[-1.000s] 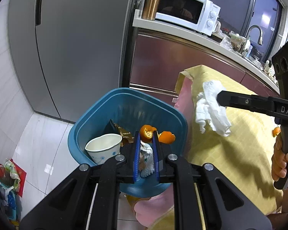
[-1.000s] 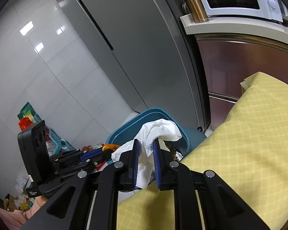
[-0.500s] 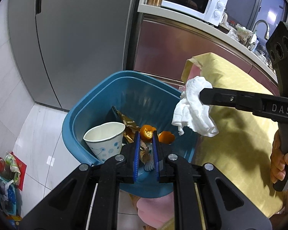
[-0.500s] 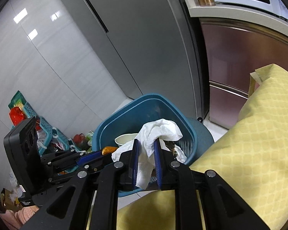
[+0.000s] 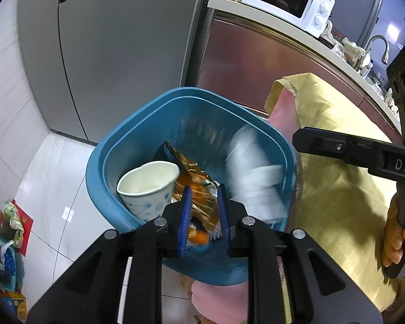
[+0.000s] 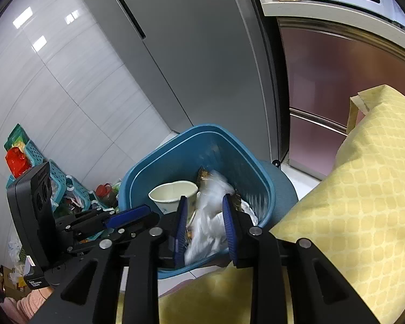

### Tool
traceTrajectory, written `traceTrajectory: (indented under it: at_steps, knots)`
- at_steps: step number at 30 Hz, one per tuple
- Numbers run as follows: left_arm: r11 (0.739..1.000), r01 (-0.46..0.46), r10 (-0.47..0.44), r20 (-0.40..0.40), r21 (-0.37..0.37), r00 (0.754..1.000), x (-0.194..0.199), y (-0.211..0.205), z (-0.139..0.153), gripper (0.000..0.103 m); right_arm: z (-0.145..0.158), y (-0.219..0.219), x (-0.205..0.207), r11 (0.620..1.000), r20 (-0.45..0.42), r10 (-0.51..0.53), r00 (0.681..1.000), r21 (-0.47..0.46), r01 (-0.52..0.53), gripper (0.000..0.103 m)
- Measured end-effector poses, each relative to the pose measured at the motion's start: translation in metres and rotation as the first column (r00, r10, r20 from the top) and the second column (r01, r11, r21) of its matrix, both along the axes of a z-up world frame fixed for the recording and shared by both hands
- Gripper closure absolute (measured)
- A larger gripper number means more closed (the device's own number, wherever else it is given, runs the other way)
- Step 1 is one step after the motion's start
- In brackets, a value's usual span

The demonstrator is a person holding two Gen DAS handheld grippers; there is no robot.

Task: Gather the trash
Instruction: 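Lower the peel and tissue into the bin and open both grippers, then move both tools back over the table toward the green wrapper and peel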

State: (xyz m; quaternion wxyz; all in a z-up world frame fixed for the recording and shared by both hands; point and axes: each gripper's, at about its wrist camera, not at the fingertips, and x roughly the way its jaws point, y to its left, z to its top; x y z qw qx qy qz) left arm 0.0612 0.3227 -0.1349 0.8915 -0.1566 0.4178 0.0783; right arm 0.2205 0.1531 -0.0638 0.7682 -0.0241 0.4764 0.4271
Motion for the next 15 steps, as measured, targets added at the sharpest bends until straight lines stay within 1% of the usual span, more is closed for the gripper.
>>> traceTrajectory:
  at_steps: [5,7,8,12,15]
  knots:
    - [1.0,0.0,0.0,0.03,-0.004,1.0,-0.004,-0.003,0.01,0.082,0.004,-0.009,-0.003,1.0,-0.003,-0.001,1.0,0.014,0.001,0.074]
    - [1.0,0.015,-0.014,0.056,-0.009,0.998,-0.009,-0.006,0.017,0.079,0.01,-0.019,-0.007,1.0,-0.001,0.0,1.0,0.031,0.0,0.074]
    - [1.0,0.026,-0.026,0.073,-0.008,0.997,-0.01,-0.01,0.022,0.077,0.013,-0.024,-0.008,0.999,0.004,-0.001,1.0,0.039,0.001,0.072]
    - [0.995,0.1,-0.1,0.136,0.005,0.986,-0.014,-0.034,0.041,0.068,0.033,-0.055,-0.02,0.998,0.048,-0.01,0.999,0.064,0.007,0.066]
    - [0.983,0.184,-0.184,0.185,0.015,0.965,-0.019,-0.061,0.056,0.063,0.052,-0.091,-0.031,0.995,0.092,-0.042,0.995,0.095,0.034,0.063]
